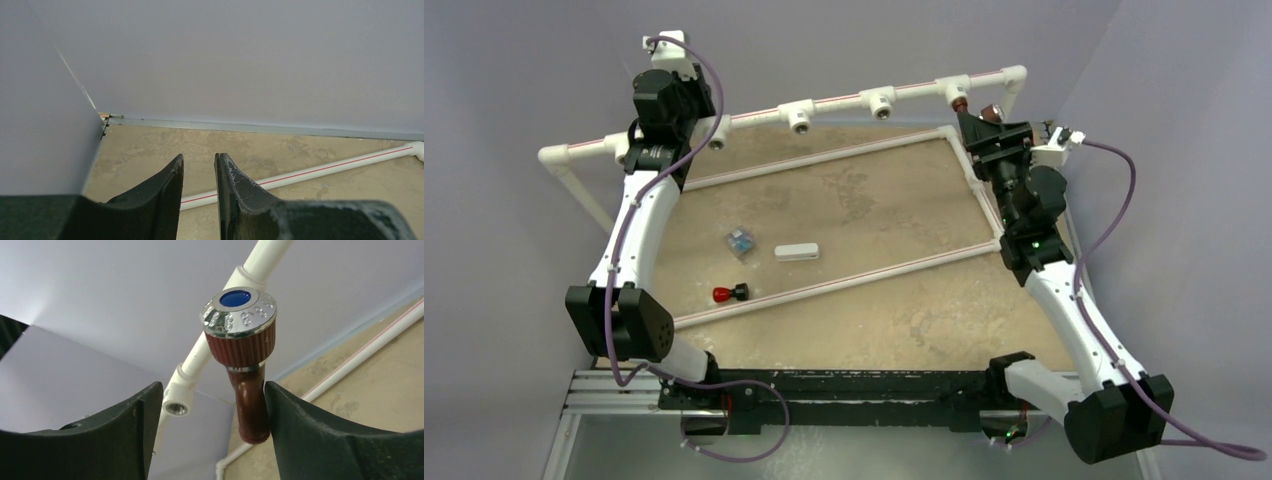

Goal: Install the water faucets

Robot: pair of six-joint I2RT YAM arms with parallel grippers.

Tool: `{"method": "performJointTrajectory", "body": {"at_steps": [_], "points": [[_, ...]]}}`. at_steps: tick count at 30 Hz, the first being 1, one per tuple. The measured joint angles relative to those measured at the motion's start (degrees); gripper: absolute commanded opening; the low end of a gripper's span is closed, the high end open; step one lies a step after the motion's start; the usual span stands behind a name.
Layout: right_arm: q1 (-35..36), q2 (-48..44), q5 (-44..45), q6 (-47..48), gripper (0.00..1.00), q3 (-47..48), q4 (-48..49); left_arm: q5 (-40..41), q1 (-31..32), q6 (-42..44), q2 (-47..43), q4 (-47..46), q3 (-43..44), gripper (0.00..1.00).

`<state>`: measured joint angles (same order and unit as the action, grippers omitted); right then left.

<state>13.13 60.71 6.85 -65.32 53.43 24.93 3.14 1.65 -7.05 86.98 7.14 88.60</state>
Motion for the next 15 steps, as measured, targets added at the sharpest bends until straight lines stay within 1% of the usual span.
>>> {"method": "performJointTrajectory", "body": {"at_steps": [4, 10, 15], "points": [[0.00, -2.73, -0.70, 4.52, 0.82, 0.00, -3.89, -0.15, 0.11, 0.00, 0.00, 0.04, 0.00, 0.28], [0.00, -6.99, 1.53, 13.25, 0.83, 0.00, -10.32, -0.20, 0.13, 0.00, 0.00, 0.04, 0.00, 0.28], [0.00, -9.07, 4.83, 23.91, 0.83, 0.15, -15.65, -0.22, 0.13, 0.00, 0.00, 0.04, 0.00, 0.28]]}}
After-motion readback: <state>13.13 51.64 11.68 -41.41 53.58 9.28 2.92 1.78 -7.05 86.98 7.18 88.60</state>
